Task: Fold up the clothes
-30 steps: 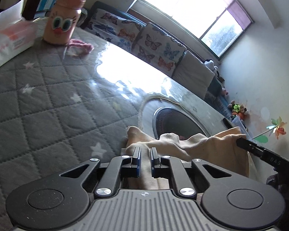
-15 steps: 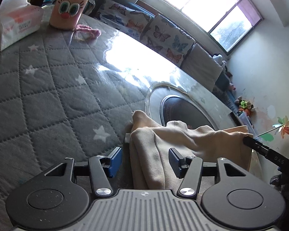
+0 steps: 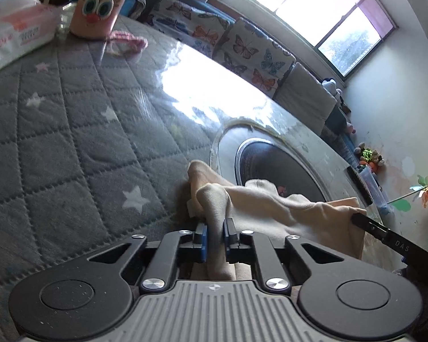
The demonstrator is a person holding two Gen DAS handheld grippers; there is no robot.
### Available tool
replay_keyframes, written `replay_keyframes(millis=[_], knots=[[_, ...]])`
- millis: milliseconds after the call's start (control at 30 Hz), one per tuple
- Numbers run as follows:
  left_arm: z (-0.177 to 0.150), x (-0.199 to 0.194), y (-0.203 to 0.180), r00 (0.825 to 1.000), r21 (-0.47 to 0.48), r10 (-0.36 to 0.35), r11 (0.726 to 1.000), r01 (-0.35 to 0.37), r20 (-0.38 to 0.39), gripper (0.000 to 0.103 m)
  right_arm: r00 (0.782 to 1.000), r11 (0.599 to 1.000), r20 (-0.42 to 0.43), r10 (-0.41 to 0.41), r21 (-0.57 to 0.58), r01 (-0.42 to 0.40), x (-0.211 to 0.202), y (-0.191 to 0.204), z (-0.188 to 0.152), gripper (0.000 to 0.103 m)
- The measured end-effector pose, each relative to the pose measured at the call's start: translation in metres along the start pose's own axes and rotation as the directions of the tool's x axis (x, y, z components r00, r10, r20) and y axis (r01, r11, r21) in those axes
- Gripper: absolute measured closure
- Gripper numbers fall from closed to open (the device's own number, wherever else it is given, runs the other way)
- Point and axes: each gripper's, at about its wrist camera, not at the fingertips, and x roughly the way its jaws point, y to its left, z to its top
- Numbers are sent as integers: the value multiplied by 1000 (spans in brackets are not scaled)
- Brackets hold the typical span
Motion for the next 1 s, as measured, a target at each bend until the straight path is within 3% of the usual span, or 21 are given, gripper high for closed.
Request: replay_keyframes(millis=[400,733,867,1000], knots=[[25,-69,17,987,18,-6,1000,3,162,95,994,992,59,93,-88,-87,-12,57,34,96],[52,-128,61,953,-18,100,995,-99,287,95,973,965,59,224,-155,-213,22,130,58,97],[56,-134,80,943,-53,160,987,-151,292,94,965,953,41,259,-175,-248,40,152,63,97],[58,-132,103,928,-108,242,970,-220,283,91,972,954,9,236,-193,-230,62,165,65,96]])
